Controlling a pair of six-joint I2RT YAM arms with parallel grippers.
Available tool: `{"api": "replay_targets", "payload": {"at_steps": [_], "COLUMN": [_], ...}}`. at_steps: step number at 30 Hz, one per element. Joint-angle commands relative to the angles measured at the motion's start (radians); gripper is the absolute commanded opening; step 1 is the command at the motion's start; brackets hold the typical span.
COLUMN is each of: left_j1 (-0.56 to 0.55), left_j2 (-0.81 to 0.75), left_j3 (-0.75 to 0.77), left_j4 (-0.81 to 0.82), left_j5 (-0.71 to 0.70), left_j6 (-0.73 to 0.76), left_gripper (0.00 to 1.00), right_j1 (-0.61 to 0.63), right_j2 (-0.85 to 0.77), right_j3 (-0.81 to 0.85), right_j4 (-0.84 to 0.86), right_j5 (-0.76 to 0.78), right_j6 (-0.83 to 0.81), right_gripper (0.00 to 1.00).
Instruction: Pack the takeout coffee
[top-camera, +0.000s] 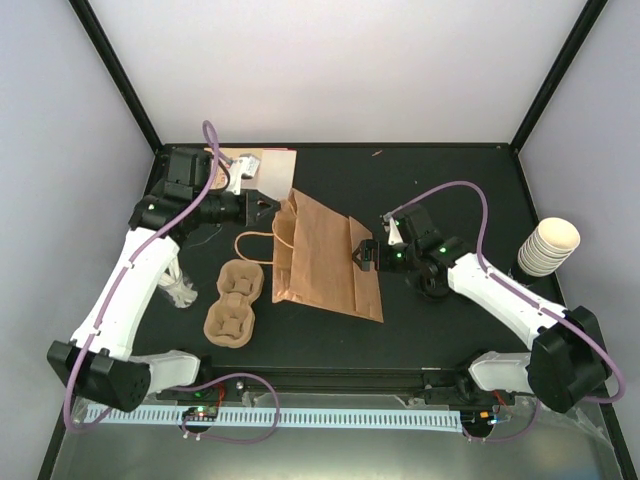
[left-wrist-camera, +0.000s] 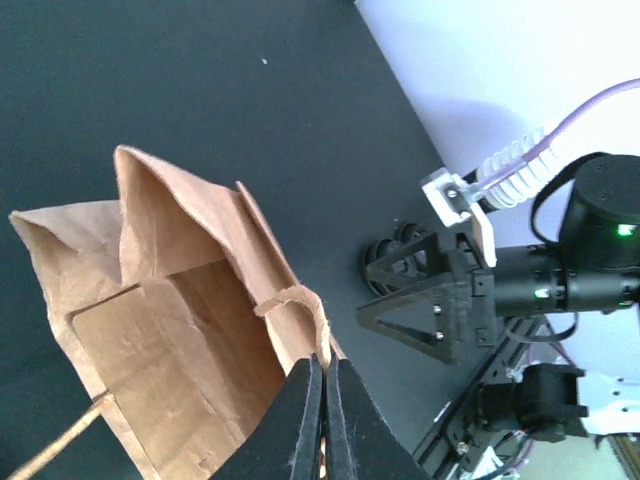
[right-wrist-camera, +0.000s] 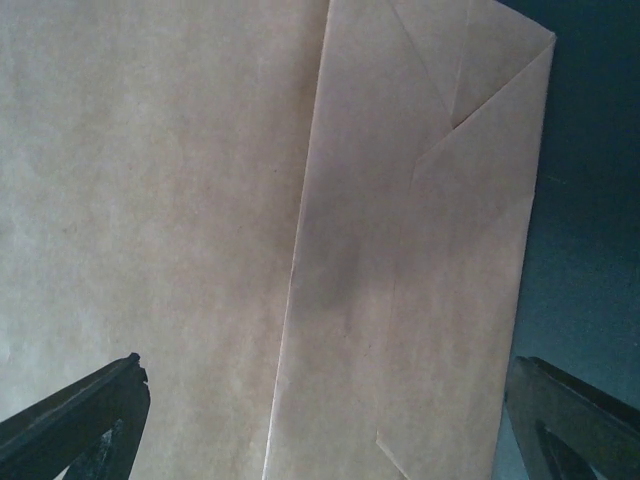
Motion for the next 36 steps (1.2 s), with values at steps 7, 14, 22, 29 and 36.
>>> {"api": "replay_targets", "payload": {"at_steps": [7, 14, 22, 29, 36], "left_j1": [-0.002, -0.003, -0.002, -0.002, -0.002], "left_j2": [-0.098, -0.11, -0.123, -0.122, -0.125], "left_j3": [-0.064, -0.068, -0.076, -0.074, -0.07], "left_j4": [0.095, 0.086, 0.081, 0.067, 0.065], "left_j5": [0.094, 0.091, 0.085, 0.077, 0.074], "left_j6": [-0.102, -0.105, -0.098, -0.087, -0.084], "left_gripper": [0.02, 0.02, 0.03, 0.03, 0.03], "right_j1": [0.087, 0.22, 0.234, 0.245, 0.254], "right_j2": [0.001, 0.089, 0.16, 0.185, 0.232], "right_j3": [0.06, 0.188, 0.208, 0.214, 0.241], "right_j4": [-0.007, -0.146, -0.204, -0.206, -0.231], "right_j5": [-0.025, 0.169, 0.32, 0.31, 0.329], "right_j6": [-0.037, 0.007, 0.021, -0.019, -0.041], "right_gripper": [1.0, 1.0, 0.84, 0.76, 0.59]}}
